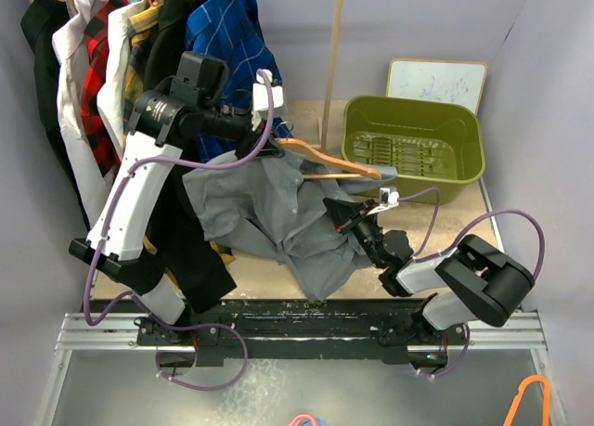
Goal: Place the shirt on the hanger
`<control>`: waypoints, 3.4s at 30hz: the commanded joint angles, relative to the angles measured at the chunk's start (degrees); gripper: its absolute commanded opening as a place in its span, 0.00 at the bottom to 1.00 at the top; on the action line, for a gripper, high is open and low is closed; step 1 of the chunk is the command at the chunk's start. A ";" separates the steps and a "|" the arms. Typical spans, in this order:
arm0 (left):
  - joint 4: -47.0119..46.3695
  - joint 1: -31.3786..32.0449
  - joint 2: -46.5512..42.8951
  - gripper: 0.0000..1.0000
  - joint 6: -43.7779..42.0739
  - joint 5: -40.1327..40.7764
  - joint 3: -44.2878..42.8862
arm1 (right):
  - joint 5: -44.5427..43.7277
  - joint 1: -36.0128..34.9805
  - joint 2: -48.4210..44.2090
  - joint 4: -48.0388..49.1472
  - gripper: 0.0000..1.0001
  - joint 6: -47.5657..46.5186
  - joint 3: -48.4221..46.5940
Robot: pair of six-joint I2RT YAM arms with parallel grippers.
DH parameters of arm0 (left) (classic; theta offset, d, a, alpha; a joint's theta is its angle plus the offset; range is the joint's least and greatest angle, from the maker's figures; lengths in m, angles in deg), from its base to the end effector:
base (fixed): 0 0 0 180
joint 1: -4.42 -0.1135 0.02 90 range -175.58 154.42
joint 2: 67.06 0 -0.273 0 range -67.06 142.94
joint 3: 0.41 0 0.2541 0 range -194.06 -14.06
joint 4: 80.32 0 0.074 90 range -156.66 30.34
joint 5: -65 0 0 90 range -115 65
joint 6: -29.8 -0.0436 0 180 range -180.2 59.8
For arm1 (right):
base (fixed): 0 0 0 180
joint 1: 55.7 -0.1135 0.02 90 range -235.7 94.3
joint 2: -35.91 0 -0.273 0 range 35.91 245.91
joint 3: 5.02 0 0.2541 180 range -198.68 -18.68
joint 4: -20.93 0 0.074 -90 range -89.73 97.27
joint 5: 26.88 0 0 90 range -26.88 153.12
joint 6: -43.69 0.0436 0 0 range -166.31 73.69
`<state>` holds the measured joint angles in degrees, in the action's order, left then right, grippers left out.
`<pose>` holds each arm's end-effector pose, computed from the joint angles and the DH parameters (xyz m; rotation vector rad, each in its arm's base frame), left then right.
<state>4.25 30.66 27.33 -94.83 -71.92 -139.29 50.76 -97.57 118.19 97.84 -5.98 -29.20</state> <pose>0.2564 -0.1619 0.4969 1.4239 1.5895 -0.8341 0.1760 0.1452 0.2059 0.1812 1.3170 1.0999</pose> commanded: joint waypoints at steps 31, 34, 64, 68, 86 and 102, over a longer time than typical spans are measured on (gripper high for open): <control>17.49 -5.92 -5.23 0.00 -20.40 3.03 -13.28 | -2.03 14.36 -16.87 10.19 0.00 0.10 9.26; 17.84 -5.85 -5.74 0.00 -22.55 6.78 -12.35 | 0.03 14.97 -21.67 2.15 0.00 -3.32 7.50; 17.86 -5.54 -6.10 0.00 -22.94 11.37 -11.32 | 7.16 21.00 -13.93 -0.02 0.00 -10.98 1.60; 17.81 -4.29 -5.73 0.00 -24.60 18.26 -10.99 | 6.91 21.29 -15.60 -1.08 0.00 -11.82 1.48; 3.43 -2.06 -4.81 0.00 -13.44 22.80 -2.46 | 20.58 21.21 -33.98 -55.60 0.00 -14.49 -20.27; -8.77 -1.89 -4.21 0.00 3.48 17.00 -4.71 | 39.26 6.42 -13.79 -35.58 0.00 5.04 -37.78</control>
<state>3.18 28.93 24.71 -95.14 -53.10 -140.17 85.34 -90.09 100.57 48.51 -8.67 -60.94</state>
